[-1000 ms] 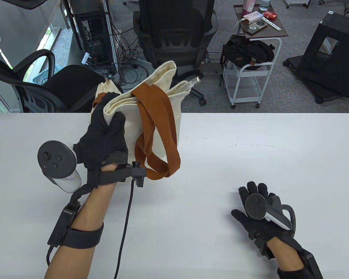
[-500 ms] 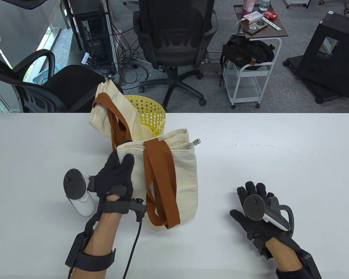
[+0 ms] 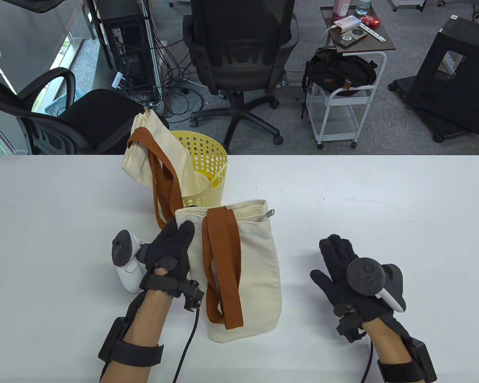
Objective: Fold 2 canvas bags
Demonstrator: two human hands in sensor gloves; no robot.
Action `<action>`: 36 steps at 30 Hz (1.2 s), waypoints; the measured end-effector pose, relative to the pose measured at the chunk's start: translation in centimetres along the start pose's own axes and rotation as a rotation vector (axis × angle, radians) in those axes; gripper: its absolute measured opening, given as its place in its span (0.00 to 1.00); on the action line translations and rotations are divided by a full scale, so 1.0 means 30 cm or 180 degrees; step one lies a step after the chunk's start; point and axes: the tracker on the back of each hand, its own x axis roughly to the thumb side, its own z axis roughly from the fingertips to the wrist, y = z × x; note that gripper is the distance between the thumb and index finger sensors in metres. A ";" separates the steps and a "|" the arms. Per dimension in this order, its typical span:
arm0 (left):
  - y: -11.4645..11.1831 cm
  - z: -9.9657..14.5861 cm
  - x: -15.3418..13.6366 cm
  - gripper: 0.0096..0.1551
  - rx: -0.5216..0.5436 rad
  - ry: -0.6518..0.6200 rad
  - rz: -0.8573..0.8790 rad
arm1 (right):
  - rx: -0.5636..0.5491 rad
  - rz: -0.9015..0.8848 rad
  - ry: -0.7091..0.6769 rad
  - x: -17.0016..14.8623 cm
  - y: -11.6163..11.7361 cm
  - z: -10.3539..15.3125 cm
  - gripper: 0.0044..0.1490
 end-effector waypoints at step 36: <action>0.009 -0.030 -0.188 0.43 -0.0483 0.0889 -0.0659 | 0.0719 -0.2448 -0.0556 0.097 0.176 -0.170 0.32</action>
